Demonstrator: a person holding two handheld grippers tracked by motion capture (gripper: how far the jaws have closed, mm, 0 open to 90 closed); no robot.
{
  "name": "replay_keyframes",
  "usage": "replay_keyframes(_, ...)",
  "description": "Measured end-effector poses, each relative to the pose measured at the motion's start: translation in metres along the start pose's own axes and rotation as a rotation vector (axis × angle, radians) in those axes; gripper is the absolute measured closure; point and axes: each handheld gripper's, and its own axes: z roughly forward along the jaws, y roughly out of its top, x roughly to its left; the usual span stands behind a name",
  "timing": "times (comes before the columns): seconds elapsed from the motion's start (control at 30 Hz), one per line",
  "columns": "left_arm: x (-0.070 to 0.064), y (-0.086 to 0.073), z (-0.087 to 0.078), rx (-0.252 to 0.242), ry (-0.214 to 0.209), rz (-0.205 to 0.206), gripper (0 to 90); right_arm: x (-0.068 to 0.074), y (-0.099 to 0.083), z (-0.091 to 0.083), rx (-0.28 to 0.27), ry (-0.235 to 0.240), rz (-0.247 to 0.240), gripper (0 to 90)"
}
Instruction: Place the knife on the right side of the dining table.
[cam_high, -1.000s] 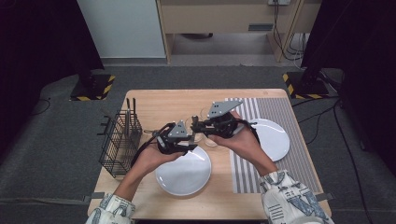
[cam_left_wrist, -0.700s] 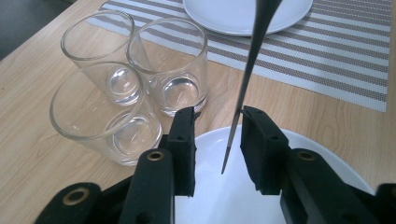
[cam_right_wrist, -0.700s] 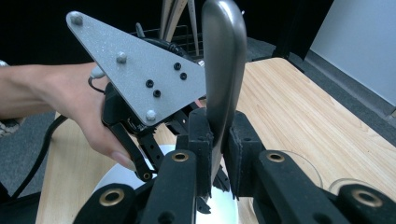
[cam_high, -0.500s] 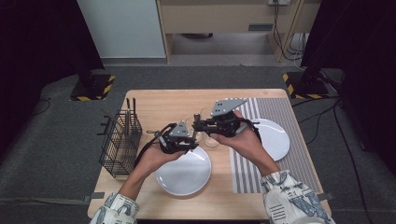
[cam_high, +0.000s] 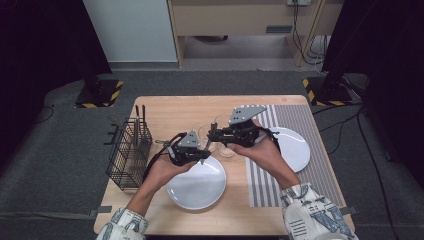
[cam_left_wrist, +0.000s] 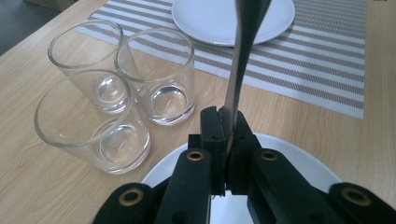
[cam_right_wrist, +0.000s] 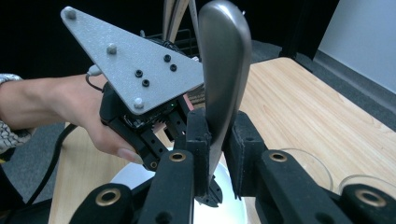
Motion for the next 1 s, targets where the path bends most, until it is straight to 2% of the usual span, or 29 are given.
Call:
replay_keyframes(0.23,-0.0001,-0.0028,0.0006,0.018,0.003,0.001,88.8,0.0022,0.0008,0.0029,0.037,-0.025,-0.029,77.6)
replay_keyframes(0.33,0.0,-0.0046,0.0014,0.03,0.005,0.001,88.8,0.0043,0.0019,0.0046,0.076,-0.06,-0.063,72.4)
replay_keyframes(0.43,-0.0017,-0.0054,0.0036,0.039,0.003,0.004,88.8,0.0053,0.0033,0.0062,0.087,-0.074,-0.066,66.9)
replay_keyframes(0.73,-0.0025,-0.0067,0.0054,0.066,0.01,0.018,88.9,0.0052,0.0027,0.0075,0.137,-0.146,-0.095,62.1)
replay_keyframes(1.0,-0.0045,-0.0088,0.0081,0.08,0.001,0.027,88.9,0.0008,-0.005,0.0049,0.158,-0.165,-0.095,56.5)
